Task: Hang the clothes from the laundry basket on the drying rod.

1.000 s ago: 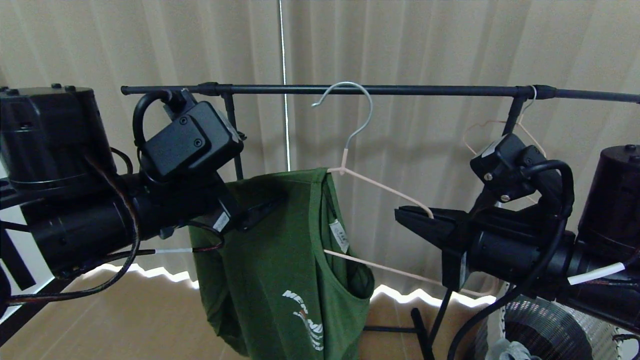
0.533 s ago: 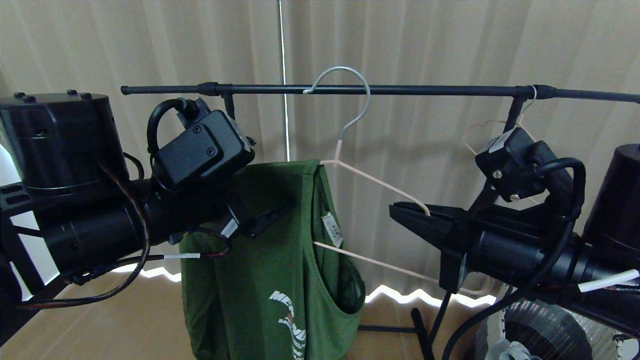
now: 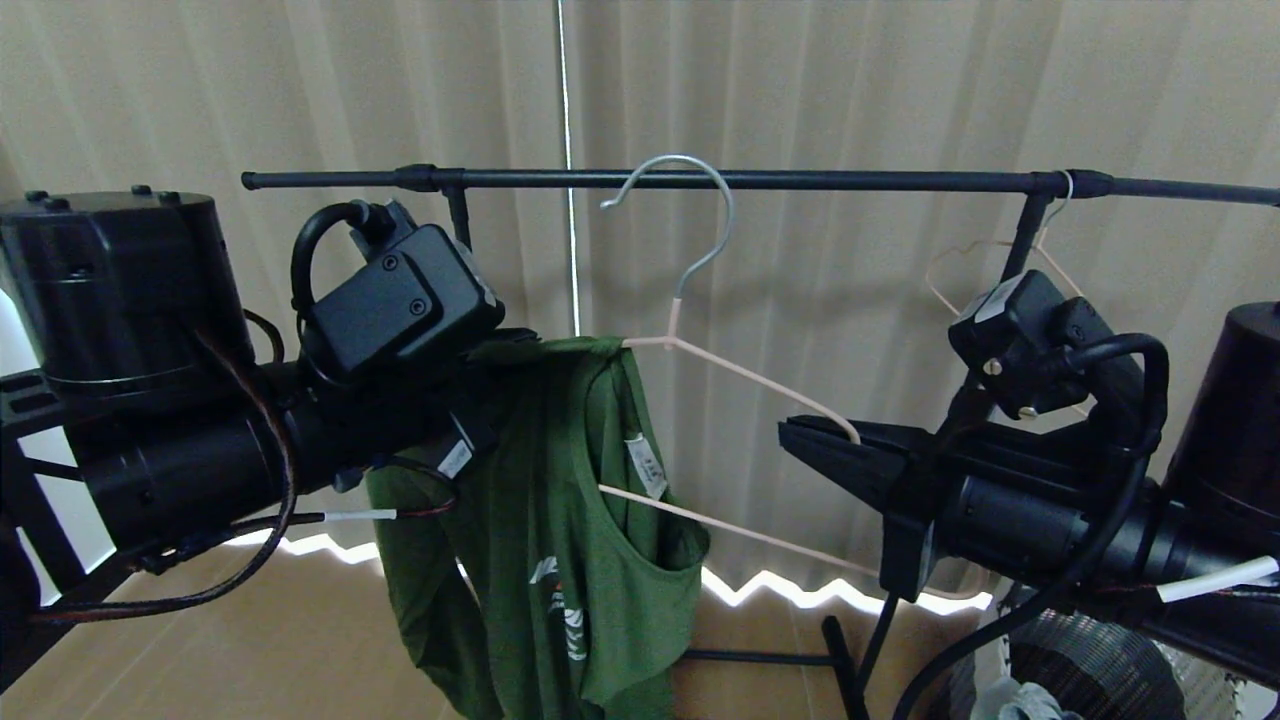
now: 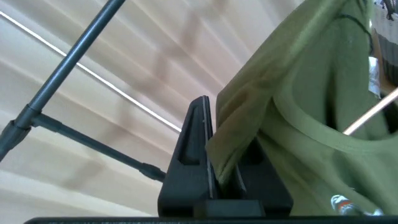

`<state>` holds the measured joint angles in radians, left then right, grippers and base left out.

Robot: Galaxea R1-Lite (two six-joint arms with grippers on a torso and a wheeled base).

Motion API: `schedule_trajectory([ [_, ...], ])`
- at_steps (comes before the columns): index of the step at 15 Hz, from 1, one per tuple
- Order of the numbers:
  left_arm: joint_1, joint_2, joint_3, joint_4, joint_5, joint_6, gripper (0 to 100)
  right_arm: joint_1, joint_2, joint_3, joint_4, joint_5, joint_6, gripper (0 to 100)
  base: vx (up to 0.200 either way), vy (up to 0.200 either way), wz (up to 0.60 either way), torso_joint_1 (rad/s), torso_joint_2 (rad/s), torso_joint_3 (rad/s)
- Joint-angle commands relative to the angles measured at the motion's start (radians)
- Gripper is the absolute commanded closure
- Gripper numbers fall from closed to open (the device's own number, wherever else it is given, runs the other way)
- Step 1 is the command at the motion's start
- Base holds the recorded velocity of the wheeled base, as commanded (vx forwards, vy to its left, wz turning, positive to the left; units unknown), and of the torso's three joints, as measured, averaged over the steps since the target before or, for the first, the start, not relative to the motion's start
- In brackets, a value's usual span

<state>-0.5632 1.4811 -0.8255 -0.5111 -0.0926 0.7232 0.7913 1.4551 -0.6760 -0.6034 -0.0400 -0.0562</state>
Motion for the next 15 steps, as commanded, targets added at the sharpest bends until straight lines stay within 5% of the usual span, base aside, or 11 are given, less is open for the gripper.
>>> schedule_trajectory([
  [1, 0.002, -0.002, 0.011, 0.0, 0.001, 0.001, 100, 0.0, -0.001, 0.001, -0.001, 0.0, 0.001, 100, 0.0, 0.0, 0.0, 0.0, 0.0, 0.0],
  [8, 0.006, -0.001, 0.085, -0.135, 0.059, -0.007, 100, -0.003, -0.025, 0.018, 0.004, -0.001, -0.004, 100, 0.0, 0.0, 0.0, 0.0, 0.0, 0.0],
  [9, 0.006, -0.001, 0.085, -0.135, 0.059, -0.007, 100, -0.003, -0.025, 0.021, 0.001, -0.001, -0.004, 0, 0.0, 0.0, 0.0, 0.0, 0.0, 0.0],
  [15, 0.006, 0.005, 0.086, -0.133, 0.294, -0.025, 100, -0.055, -0.082, 0.081, -0.001, -0.011, -0.005, 0, 0.0, 0.0, 0.0, 0.0, 0.0, 0.0],
])
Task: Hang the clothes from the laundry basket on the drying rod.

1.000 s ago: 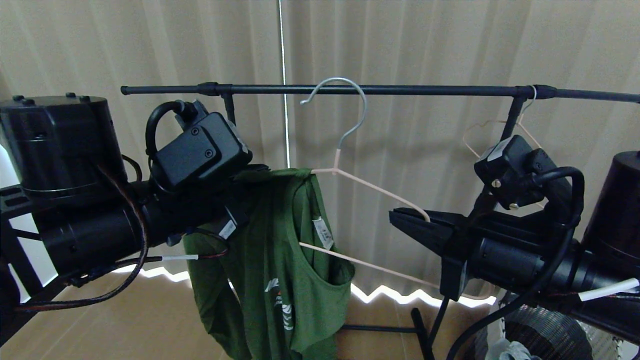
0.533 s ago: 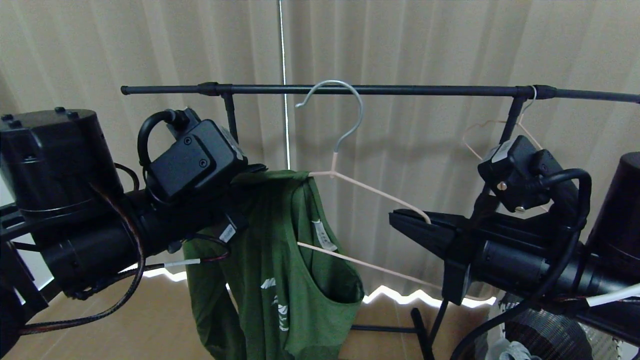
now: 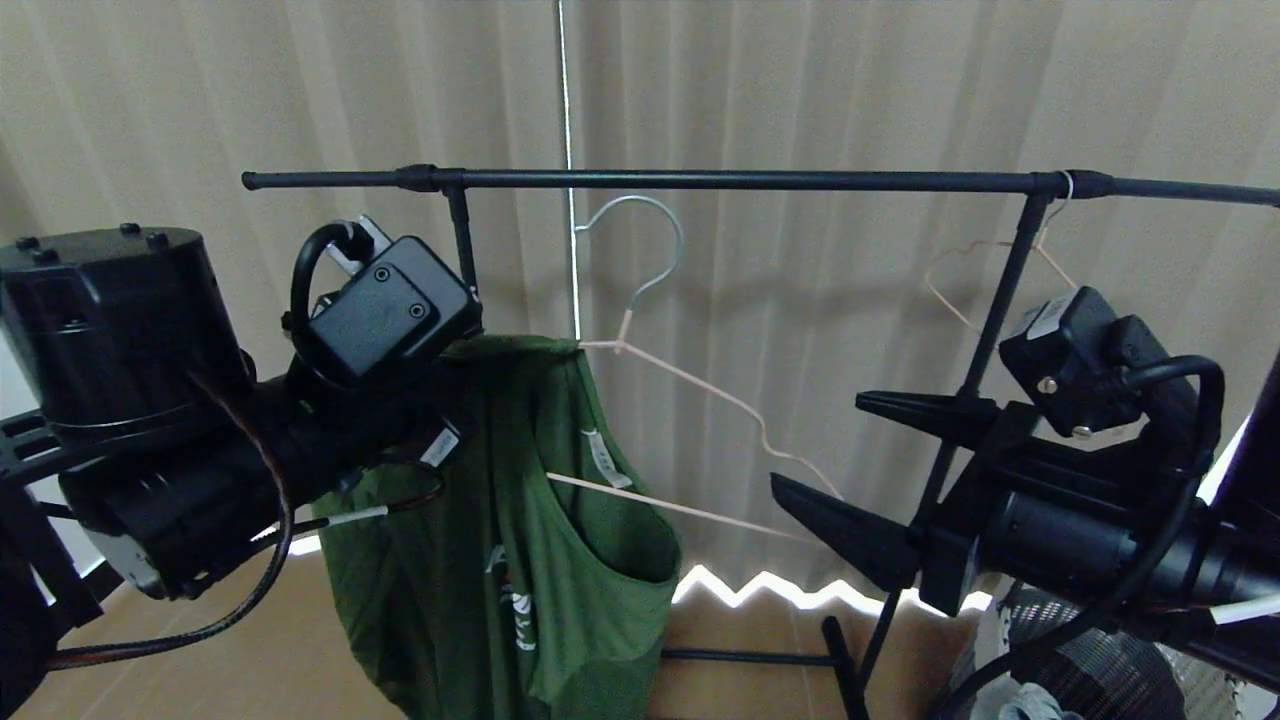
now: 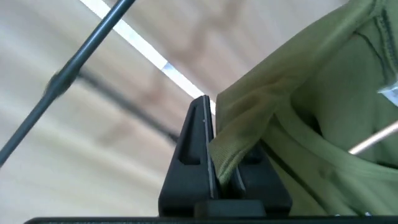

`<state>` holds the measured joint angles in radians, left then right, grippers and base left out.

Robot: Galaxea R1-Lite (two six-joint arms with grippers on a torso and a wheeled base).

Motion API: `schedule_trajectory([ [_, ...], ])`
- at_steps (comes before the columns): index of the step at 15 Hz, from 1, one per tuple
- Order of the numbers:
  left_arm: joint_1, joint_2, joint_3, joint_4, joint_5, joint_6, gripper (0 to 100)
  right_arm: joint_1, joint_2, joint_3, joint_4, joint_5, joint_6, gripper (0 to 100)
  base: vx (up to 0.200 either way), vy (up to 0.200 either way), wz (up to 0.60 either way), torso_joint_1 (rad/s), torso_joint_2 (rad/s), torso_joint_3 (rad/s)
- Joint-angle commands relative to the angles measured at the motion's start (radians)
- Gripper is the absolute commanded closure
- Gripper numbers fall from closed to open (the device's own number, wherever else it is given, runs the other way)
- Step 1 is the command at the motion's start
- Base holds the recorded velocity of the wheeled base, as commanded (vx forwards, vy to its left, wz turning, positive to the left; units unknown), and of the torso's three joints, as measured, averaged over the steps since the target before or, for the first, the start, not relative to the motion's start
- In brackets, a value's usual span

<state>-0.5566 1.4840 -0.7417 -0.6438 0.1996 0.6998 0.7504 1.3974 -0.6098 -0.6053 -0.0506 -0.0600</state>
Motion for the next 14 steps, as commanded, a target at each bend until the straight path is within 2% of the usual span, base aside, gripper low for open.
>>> schedule_trajectory([
  [1, 0.0, 0.004, 0.001, 0.0, 0.06, -0.019, 100, -0.043, -0.046, 0.028, 0.001, 0.0, -0.003, 0, 0.0, 0.0, 0.0, 0.0, 0.0, 0.0],
  [6, 0.001, 0.005, 0.001, 0.003, 0.173, -0.086, 100, -0.125, -0.084, 0.085, 0.004, 0.0, -0.023, 0, 0.0, 0.0, 0.0, 0.0, 0.0, 0.0],
  [9, 0.017, 0.005, 0.001, 0.003, 0.192, -0.105, 100, -0.157, -0.081, 0.117, 0.006, 0.002, -0.023, 0, 0.0, 0.0, 0.0, 0.0, 0.0, 0.0],
  [14, 0.02, 0.022, -0.03, -0.004, 0.231, -0.206, 100, -0.158, -0.077, 0.196, 0.002, 0.011, -0.017, 0, 0.0, 0.0, 0.0, 0.0, 0.0, 0.0],
])
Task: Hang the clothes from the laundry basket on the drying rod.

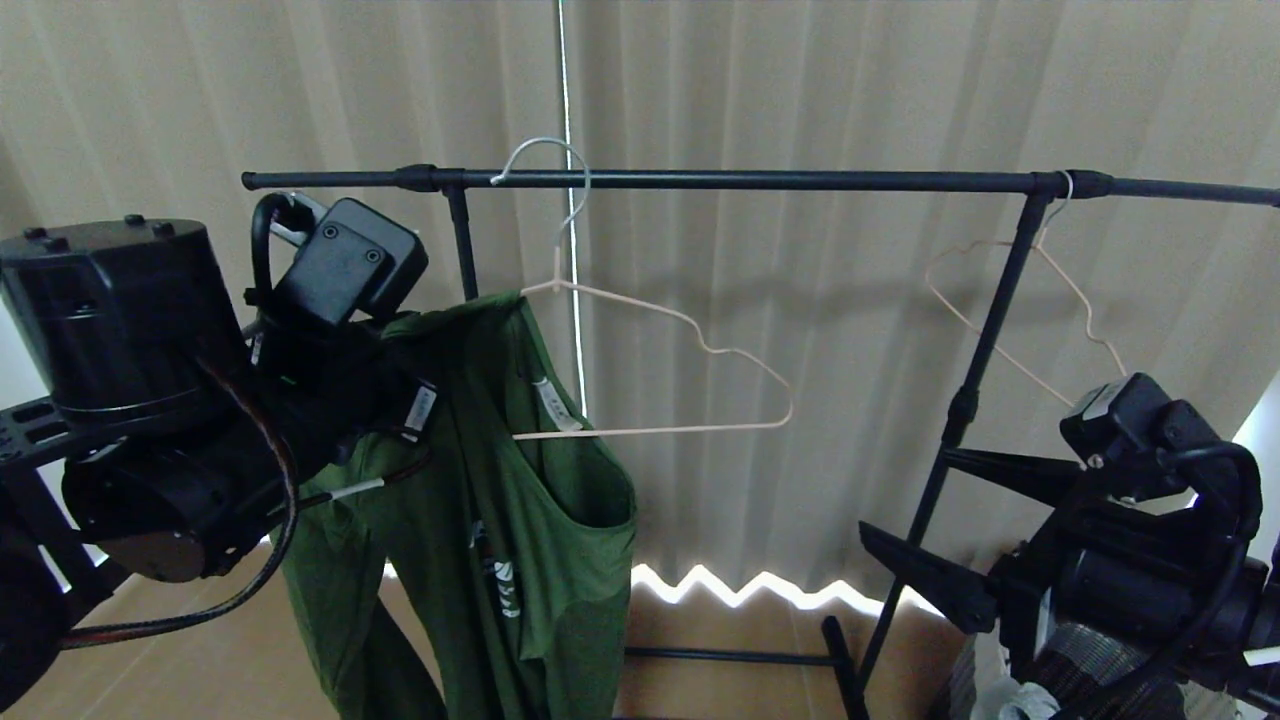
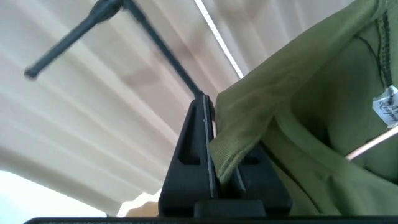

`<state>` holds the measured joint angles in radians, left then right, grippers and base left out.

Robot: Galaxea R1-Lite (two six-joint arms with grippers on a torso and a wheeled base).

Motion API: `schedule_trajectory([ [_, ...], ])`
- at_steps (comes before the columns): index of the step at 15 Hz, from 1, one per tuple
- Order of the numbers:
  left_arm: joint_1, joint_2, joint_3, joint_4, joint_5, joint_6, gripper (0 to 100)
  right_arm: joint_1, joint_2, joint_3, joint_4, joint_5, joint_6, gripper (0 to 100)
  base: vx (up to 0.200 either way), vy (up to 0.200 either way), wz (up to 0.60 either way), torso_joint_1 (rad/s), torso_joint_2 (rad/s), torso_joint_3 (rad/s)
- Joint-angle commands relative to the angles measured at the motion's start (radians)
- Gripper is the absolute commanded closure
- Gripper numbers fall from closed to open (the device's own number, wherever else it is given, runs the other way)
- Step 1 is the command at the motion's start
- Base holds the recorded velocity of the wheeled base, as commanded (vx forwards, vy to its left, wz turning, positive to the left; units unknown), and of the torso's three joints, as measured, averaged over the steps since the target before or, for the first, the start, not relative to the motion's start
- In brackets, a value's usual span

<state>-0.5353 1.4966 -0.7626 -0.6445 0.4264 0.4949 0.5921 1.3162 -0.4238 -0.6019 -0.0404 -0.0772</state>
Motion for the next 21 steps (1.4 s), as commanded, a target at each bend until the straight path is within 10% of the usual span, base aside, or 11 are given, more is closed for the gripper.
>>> schedule_trajectory([
  [1, -0.009, 0.01, -0.015, -0.001, 0.005, -0.027, 100, 0.002, 0.012, 0.011, -0.001, 0.002, 0.004, 0, 0.0, 0.0, 0.0, 0.0, 0.0, 0.0],
  [7, -0.112, 0.01, -0.104, -0.001, -0.008, -0.177, 100, 0.155, 0.199, -0.046, -0.193, -0.003, 0.14, 0, 0.0, 0.0, 0.0, 0.0, 0.0, 0.0],
  [21, -0.224, 0.008, -0.153, -0.003, -0.009, -0.187, 100, 0.179, 0.462, -0.202, -0.366, -0.072, 0.136, 0, 0.0, 0.0, 0.0, 0.0, 0.0, 0.0],
])
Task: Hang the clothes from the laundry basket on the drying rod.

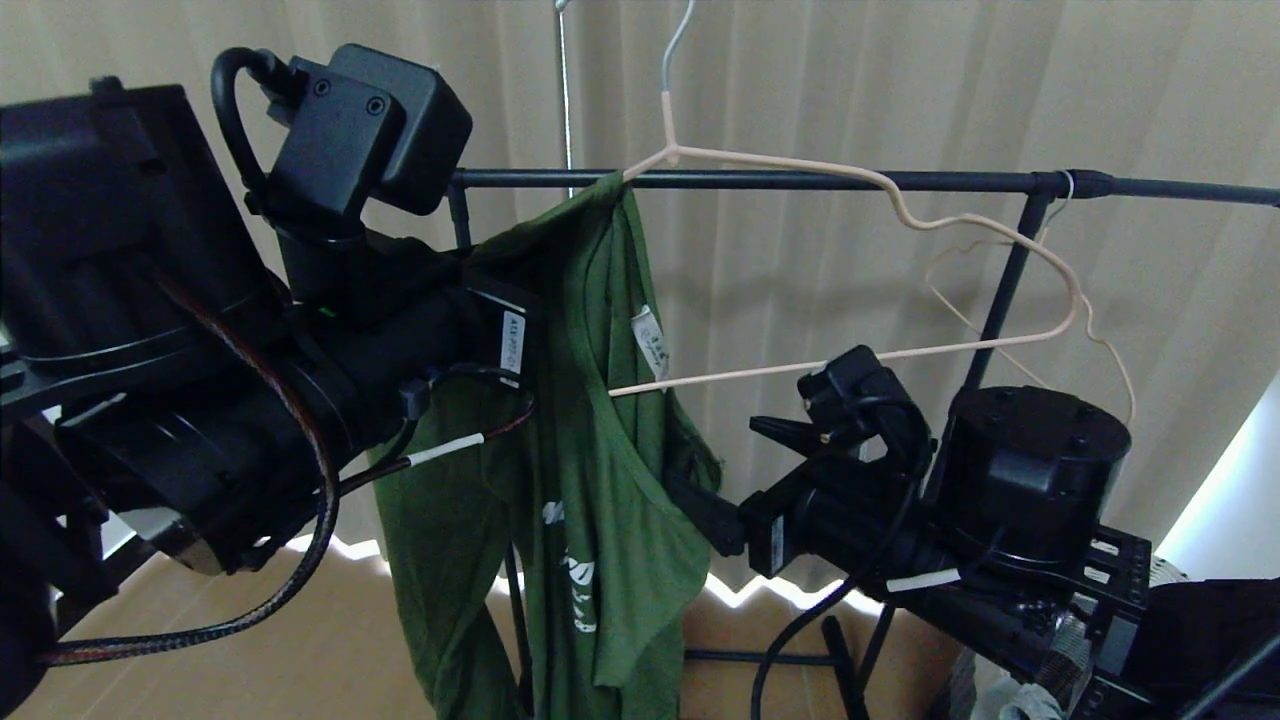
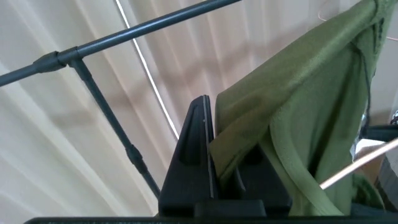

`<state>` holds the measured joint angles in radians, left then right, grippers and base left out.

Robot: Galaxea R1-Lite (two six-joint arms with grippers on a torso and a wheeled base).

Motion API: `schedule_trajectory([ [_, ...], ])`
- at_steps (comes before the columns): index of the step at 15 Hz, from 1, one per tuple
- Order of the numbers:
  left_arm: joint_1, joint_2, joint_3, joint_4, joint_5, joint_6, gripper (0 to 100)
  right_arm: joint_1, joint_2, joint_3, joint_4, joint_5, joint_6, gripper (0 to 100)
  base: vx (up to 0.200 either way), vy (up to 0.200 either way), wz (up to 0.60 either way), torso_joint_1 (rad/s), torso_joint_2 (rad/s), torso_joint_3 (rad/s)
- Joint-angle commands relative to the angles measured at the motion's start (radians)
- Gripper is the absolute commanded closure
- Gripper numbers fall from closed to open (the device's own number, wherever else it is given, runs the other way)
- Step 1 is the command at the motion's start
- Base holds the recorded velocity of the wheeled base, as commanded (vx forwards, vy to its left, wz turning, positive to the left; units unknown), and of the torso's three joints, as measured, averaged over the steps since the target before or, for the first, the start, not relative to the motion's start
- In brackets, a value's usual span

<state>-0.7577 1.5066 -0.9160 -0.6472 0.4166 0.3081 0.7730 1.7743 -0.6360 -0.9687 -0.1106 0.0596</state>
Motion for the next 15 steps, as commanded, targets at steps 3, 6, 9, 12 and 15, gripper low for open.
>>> schedule_trajectory([
  [3, -0.002, -0.002, 0.0, 0.0, 0.001, 0.0, 100, -0.011, -0.007, 0.061, 0.002, -0.027, -0.006, 0, 0.0, 0.0, 0.0, 0.0, 0.0, 0.0],
  [6, 0.001, -0.003, 0.0, 0.0, 0.001, 0.0, 100, -0.023, -0.03, 0.113, 0.012, -0.03, -0.006, 0, 0.0, 0.0, 0.0, 0.0, 0.0, 0.0],
  [9, 0.008, -0.003, 0.005, 0.0, 0.002, 0.0, 100, -0.069, -0.076, 0.147, 0.062, -0.043, -0.035, 0, 0.0, 0.0, 0.0, 0.0, 0.0, 0.0],
  [12, 0.031, -0.009, 0.012, 0.001, 0.004, 0.006, 100, -0.127, -0.136, 0.197, 0.074, -0.044, -0.053, 0, 0.0, 0.0, 0.0, 0.0, 0.0, 0.0],
  [15, 0.04, -0.009, 0.034, 0.003, 0.005, 0.011, 100, -0.199, -0.177, 0.225, 0.073, -0.044, -0.093, 0, 0.0, 0.0, 0.0, 0.0, 0.0, 0.0],
])
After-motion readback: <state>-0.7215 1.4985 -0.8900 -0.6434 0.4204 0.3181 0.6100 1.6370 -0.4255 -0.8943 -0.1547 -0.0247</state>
